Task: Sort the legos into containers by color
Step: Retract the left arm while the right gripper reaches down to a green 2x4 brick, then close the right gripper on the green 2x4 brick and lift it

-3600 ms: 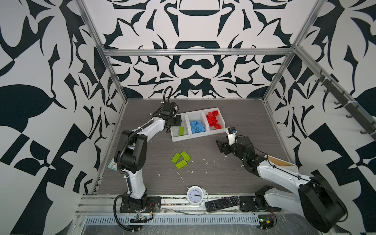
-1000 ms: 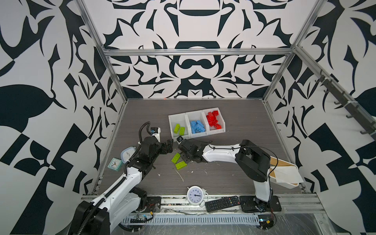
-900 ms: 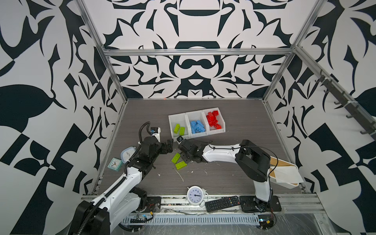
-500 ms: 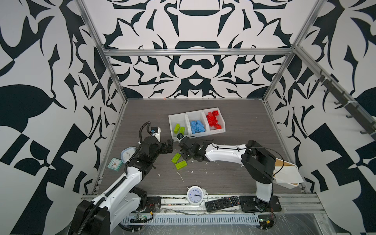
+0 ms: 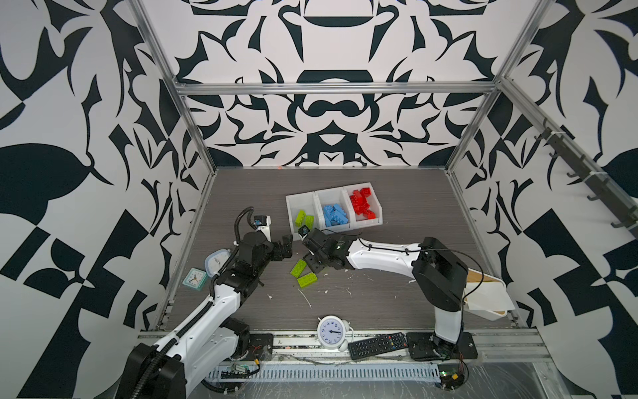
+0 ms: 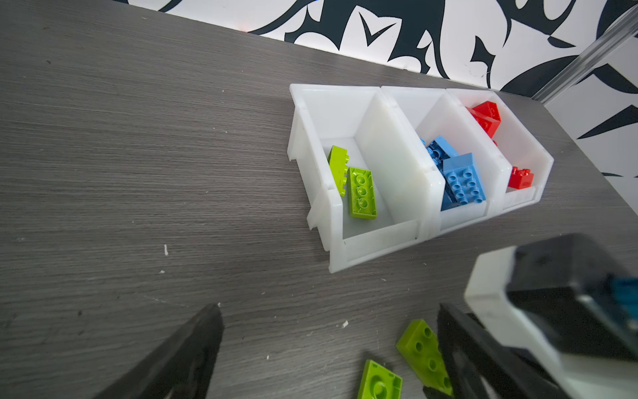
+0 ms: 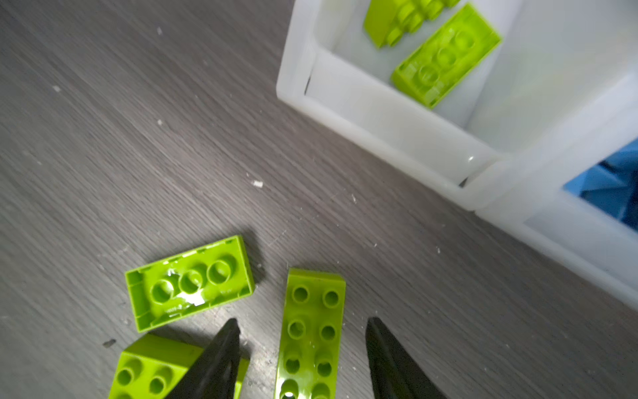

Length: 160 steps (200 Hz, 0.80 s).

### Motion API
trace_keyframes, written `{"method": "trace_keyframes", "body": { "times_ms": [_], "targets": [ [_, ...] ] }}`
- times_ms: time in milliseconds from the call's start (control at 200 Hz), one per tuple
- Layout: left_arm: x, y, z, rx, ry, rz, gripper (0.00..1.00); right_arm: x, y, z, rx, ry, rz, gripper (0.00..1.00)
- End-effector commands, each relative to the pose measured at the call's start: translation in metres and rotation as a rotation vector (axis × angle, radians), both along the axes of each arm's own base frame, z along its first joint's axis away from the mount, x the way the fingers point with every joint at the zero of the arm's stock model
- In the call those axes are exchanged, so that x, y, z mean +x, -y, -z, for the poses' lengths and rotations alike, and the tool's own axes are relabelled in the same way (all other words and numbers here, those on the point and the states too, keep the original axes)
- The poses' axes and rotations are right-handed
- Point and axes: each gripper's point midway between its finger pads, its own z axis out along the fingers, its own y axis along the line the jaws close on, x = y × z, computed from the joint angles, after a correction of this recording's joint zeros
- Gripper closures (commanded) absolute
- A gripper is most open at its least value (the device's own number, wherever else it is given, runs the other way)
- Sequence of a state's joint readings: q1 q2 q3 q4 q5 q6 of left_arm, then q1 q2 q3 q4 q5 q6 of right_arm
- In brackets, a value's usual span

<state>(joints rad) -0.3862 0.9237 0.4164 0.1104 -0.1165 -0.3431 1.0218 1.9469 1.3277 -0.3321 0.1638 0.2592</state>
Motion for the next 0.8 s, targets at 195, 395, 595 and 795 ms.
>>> {"method": "trace_keyframes", "body": {
  "times_ms": [195, 395, 595, 795],
  "targets": [
    [-0.001, -0.005, -0.004, -0.007, 0.016, -0.024, 0.00, 0.003, 0.002, 0.005, -0.054, -0.013, 0.011, 0.41],
    [-0.001, -0.005, -0.003, -0.004, 0.013, -0.028, 0.00, 0.008, 0.005, 0.006, -0.048, 0.017, 0.034, 0.50],
    [-0.001, -0.008, -0.004, -0.003, 0.019, -0.040, 0.00, 0.008, 0.005, 0.001, -0.033, 0.030, 0.034, 0.63],
    [-0.001, -0.010, -0.004, -0.014, 0.021, -0.055, 0.00, 0.015, 0.002, -0.025, 0.012, 0.075, 0.042, 0.68]
  ]
}}
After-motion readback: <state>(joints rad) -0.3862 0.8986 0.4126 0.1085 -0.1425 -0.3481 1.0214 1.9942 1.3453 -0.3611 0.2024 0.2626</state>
